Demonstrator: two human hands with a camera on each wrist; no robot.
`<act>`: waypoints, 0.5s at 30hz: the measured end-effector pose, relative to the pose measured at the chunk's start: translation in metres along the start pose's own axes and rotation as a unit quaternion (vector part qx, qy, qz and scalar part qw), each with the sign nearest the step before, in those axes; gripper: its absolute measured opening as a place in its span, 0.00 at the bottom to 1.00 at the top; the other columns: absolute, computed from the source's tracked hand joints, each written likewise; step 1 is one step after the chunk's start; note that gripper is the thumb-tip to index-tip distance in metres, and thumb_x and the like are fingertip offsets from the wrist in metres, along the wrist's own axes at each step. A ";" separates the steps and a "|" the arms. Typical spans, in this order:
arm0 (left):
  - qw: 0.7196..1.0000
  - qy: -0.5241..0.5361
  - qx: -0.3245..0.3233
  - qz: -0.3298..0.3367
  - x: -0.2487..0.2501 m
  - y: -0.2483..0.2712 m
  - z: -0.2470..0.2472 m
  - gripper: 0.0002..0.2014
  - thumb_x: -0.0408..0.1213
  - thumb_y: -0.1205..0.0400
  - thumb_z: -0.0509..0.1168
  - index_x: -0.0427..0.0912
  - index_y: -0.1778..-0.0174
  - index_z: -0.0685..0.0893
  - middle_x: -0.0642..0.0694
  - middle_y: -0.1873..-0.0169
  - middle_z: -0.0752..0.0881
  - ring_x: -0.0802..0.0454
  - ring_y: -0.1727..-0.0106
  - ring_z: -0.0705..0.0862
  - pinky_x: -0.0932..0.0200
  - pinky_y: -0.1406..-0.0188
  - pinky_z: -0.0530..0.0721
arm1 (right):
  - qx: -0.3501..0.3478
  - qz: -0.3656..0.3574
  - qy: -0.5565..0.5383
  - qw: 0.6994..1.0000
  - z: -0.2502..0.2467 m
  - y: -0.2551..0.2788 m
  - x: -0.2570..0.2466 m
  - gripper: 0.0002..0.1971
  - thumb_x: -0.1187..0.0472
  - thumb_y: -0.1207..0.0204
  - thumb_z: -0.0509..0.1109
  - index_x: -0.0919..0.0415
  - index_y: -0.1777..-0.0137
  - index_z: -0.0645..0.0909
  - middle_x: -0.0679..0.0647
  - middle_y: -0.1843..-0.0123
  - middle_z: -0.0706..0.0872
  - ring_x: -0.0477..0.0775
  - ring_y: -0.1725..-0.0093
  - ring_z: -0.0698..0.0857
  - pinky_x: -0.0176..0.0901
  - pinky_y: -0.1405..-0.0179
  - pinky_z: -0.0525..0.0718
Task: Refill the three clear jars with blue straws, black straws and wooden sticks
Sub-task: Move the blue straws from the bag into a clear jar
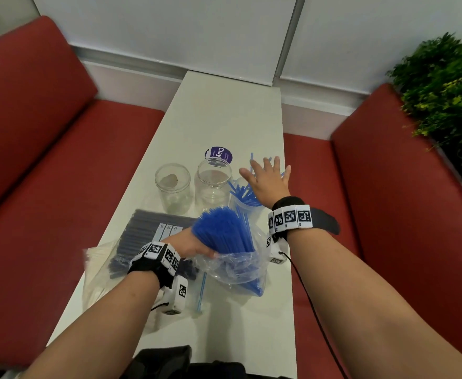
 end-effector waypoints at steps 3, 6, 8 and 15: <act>1.000 0.014 -0.006 0.006 -0.001 -0.004 -0.001 0.27 0.46 0.34 0.84 0.87 0.58 0.80 0.82 0.58 0.84 0.84 0.57 0.81 0.84 0.74 0.77 | 0.084 -0.018 -0.065 0.994 -0.011 0.001 0.000 0.33 0.36 0.11 0.46 0.50 0.10 0.54 0.58 0.09 0.50 0.63 0.10 0.39 0.68 0.15 0.34; 1.000 0.023 -0.011 0.009 -0.001 -0.004 -0.001 0.27 0.43 0.33 0.84 0.86 0.59 0.81 0.81 0.58 0.85 0.83 0.57 0.82 0.85 0.73 0.77 | 0.169 -0.015 -0.068 0.983 -0.022 0.000 0.000 0.35 0.36 0.11 0.47 0.54 0.10 0.52 0.57 0.08 0.46 0.62 0.10 0.38 0.64 0.14 0.34; 1.000 0.020 -0.010 0.007 0.000 -0.004 -0.001 0.28 0.42 0.33 0.84 0.87 0.61 0.80 0.82 0.59 0.84 0.84 0.57 0.82 0.84 0.73 0.77 | 0.135 0.008 -0.058 0.989 -0.015 -0.004 0.005 0.37 0.36 0.11 0.46 0.57 0.09 0.48 0.56 0.08 0.42 0.63 0.10 0.37 0.64 0.14 0.34; 1.000 0.025 -0.007 0.000 -0.002 -0.006 -0.003 0.23 0.44 0.34 0.85 0.80 0.57 0.85 0.80 0.58 0.85 0.83 0.57 0.83 0.80 0.70 0.79 | 0.039 -0.017 -0.059 0.997 0.001 -0.008 0.009 0.35 0.38 0.10 0.46 0.57 0.10 0.53 0.56 0.08 0.48 0.61 0.10 0.41 0.63 0.12 0.38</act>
Point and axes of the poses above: each hand's wrist, its own y-axis away from the middle knuckle, its own z-axis out of the palm, x = y × z, the point moved 5 cm from there along -y, towards the middle knuckle
